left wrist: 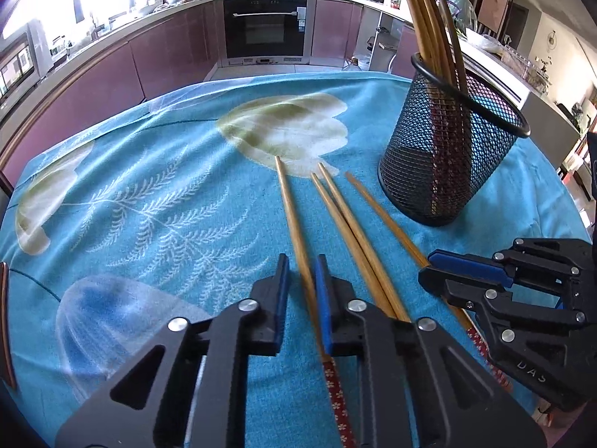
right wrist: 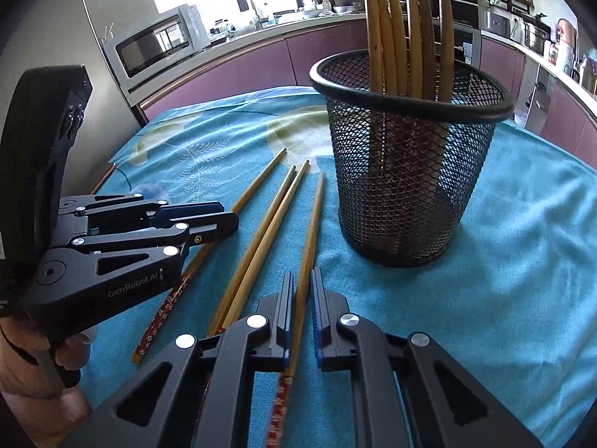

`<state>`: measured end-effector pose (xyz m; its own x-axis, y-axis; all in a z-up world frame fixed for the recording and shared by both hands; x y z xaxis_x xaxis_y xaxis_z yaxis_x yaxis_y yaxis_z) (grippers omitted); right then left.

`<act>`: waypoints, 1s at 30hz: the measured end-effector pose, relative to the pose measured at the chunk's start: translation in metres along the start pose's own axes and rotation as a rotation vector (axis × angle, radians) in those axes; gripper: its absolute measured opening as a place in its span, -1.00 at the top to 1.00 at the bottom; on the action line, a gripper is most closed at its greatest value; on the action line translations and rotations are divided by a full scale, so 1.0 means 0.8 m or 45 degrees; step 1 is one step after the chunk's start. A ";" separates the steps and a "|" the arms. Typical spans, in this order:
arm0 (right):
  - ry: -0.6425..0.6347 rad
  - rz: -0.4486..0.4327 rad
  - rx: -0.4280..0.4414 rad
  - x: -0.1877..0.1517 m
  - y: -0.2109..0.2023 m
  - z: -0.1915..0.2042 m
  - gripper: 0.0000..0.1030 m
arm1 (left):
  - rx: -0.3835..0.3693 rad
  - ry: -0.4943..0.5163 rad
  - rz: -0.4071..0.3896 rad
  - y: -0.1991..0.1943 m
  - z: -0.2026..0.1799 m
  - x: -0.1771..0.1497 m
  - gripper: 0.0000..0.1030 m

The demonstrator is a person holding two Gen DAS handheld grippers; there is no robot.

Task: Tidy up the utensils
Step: 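Close the right gripper on a chopstick while the left gripper grasps another chopstick, then raise both held chopsticks upright and carry them over the mesh holder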

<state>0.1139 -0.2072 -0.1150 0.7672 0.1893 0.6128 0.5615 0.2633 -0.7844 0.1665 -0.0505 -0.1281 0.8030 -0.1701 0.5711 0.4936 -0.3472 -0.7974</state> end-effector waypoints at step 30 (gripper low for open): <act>0.071 -0.278 0.192 0.009 -0.118 -0.037 0.89 | -0.290 -0.041 -0.304 -0.138 -0.014 0.009 0.86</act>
<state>0.0757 -0.2587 -0.0390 0.6511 0.0609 0.7566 0.6664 0.4313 -0.6082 0.1142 -0.0240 -0.0338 0.6857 -0.0312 0.7272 0.5847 -0.5715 -0.5759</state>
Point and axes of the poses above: each gripper's, at about its wrist camera, not at the fingertips, and y roughly the way its jaws point, z to its left, x to its top, the point moved 2 cm from there along y, roughly the way its jaws point, and after that the axes turned 9 degrees about -x, right-handed, at the moved point
